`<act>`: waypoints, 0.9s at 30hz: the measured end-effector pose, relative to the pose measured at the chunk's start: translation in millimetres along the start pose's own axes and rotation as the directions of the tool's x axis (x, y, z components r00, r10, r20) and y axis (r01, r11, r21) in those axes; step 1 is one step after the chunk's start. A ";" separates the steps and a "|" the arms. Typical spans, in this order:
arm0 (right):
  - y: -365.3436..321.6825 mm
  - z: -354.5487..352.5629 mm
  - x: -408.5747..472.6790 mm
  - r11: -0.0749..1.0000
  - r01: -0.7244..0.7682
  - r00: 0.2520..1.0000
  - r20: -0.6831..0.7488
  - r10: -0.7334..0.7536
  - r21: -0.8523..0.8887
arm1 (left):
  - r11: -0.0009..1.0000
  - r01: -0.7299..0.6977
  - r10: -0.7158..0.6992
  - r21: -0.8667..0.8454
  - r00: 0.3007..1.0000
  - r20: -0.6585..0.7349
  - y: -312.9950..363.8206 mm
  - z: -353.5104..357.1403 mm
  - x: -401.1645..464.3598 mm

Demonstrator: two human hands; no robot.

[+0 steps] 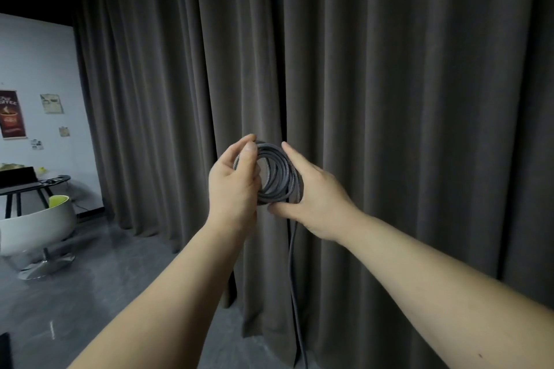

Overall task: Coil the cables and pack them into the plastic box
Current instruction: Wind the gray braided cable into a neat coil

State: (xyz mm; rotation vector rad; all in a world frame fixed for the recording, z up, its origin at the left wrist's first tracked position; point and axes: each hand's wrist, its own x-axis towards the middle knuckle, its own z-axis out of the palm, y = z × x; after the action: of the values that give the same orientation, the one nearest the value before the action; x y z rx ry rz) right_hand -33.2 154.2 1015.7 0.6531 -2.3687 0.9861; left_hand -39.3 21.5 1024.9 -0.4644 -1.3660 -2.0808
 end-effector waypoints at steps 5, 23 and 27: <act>16.0 8.5 -3.5 0.833 -0.267 0.960 0.210 0.186 0.484 | 1.000 -0.030 0.030 -0.007 0.998 -0.061 5.5 -8.9 16.0; 13.3 -7.1 10.5 0.974 -0.072 0.997 -0.018 0.070 -0.216 | 0.998 -0.021 0.035 0.063 0.975 -0.217 0.8 -31.3 37.2; -3.9 -5.8 7.6 0.953 0.221 0.975 0.039 -0.217 -0.209 | 0.991 -0.017 0.025 0.133 0.998 -0.058 -5.4 -27.5 24.4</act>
State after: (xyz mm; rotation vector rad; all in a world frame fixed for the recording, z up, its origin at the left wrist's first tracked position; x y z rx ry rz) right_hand -35.3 154.2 1025.9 0.8206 -2.3122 0.6240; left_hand -60.4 -9.0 1024.1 -0.3564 -1.4471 -1.9565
